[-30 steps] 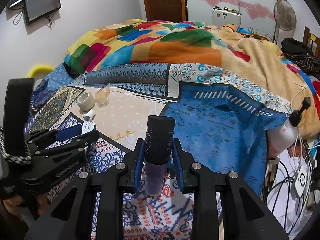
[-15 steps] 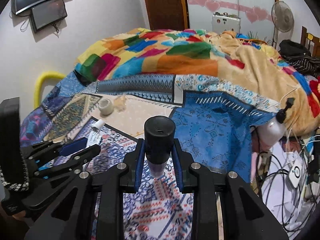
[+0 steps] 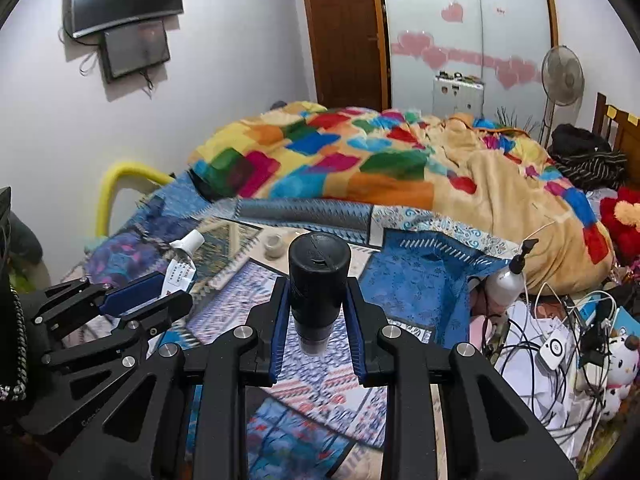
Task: Collect trash
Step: 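Carry the purple tube and white ointment tube toward the bucket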
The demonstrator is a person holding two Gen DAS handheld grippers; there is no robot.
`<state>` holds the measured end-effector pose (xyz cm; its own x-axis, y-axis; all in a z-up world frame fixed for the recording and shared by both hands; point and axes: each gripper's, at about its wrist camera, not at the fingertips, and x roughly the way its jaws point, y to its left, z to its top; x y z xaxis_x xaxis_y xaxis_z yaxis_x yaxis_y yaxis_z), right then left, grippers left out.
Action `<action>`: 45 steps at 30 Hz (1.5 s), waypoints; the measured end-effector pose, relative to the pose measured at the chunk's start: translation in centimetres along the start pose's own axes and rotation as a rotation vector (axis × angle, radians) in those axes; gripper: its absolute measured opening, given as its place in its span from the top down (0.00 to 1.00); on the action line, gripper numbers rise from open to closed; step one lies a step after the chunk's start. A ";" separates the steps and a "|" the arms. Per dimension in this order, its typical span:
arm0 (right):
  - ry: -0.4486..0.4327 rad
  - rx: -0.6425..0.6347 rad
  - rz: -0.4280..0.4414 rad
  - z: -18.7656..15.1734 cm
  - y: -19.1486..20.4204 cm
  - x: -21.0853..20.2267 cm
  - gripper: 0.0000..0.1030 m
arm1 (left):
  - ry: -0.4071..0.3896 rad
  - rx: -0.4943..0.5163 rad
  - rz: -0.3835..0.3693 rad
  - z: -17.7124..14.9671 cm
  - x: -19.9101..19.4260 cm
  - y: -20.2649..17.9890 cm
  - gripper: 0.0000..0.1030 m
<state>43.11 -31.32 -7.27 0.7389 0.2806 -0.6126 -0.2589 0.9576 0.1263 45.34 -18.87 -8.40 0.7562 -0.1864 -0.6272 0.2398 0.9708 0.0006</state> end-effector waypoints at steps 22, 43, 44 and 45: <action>-0.067 -0.093 0.122 -3.2 12.1 -10.7 0.77 | -0.099 -0.142 0.134 -7.3 -18.4 8.1 0.75; 0.058 -0.257 0.279 -8.7 26.5 -8.7 0.77 | -0.023 -0.351 0.244 -21.5 -26.4 20.7 0.75; 0.069 -0.268 0.286 -9.1 27.2 -8.4 0.77 | -0.011 -0.357 0.252 -22.2 -26.3 21.3 0.75; 0.082 -0.278 0.295 -9.5 27.8 -7.9 0.77 | 0.005 -0.362 0.262 -23.0 -26.1 21.8 0.75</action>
<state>24.16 -7.52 -6.29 0.5590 0.5237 -0.6429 -0.6189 0.7795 0.0969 16.84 10.66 -9.90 0.7597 0.0726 -0.6462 -0.1889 0.9755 -0.1126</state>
